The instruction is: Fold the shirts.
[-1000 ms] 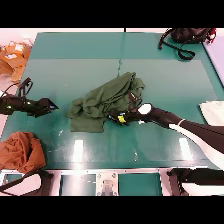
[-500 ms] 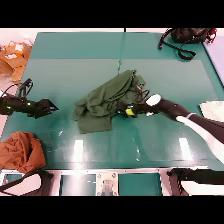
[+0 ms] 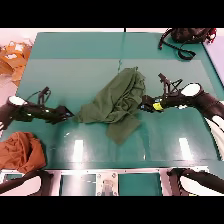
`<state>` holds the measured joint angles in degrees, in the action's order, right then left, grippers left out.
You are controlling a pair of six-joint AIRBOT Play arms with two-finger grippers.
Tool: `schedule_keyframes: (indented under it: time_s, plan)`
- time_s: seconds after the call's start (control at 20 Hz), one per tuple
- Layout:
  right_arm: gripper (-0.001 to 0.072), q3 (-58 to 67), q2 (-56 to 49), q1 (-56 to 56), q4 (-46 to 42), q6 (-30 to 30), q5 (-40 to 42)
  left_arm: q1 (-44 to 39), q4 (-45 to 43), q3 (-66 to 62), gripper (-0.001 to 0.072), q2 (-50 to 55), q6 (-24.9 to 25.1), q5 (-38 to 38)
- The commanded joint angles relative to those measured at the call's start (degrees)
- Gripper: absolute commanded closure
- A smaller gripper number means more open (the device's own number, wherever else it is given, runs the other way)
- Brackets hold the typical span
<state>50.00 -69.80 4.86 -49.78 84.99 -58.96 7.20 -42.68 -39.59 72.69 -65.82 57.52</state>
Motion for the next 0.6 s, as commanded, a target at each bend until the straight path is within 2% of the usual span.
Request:
schedule_keyframes:
  time_s: [0.0, 0.05, 0.1, 0.25, 0.35, 0.4, 0.45, 0.5, 0.55]
  plan:
    - [0.0685, -0.1, 0.5, -2.6, -2.4, -0.2, -1.7, -5.8, 3.3, 2.0, 0.0201, 1.4, -1.4, -9.1]
    - [0.0685, -0.1, 0.5, -3.3, -2.4, -0.2, -1.7, -6.6, 3.9, 2.0, 0.0262, 2.9, -1.2, -8.1]
    - [0.0685, -0.1, 0.5, -3.7, -2.4, -0.2, -1.7, -7.4, 3.9, 2.0, 0.0285, 4.7, -1.1, -6.0]
    - [0.0685, -0.1, 0.5, -4.3, -2.4, -1.5, -1.6, -8.2, 5.3, 1.9, 0.0286, 7.7, 1.3, 1.2]
    - [0.0685, -0.1, 0.5, -4.3, -2.4, -1.5, -1.3, -8.2, 6.4, 1.0, 0.0287, 7.8, 2.5, 1.2]
    - [0.0685, -0.1, 0.5, -4.3, -2.3, -1.5, -1.2, -8.2, 6.7, 0.8, 0.0349, 7.8, 2.6, 0.8]
    - [0.0685, -0.1, 0.5, -4.3, -2.3, -1.7, -1.0, -8.2, 6.7, 0.9, 0.0550, 7.8, 3.4, 0.6]
    - [0.0685, 0.0, 0.5, -4.3, -2.3, -1.7, -1.0, -8.2, 6.7, 0.9, 0.0593, 7.8, 3.4, 0.9]
    - [0.0685, 0.0, 0.5, -4.3, -2.3, -1.7, -1.0, -8.2, 6.4, 0.9, 0.0593, 7.8, 3.6, 1.5]
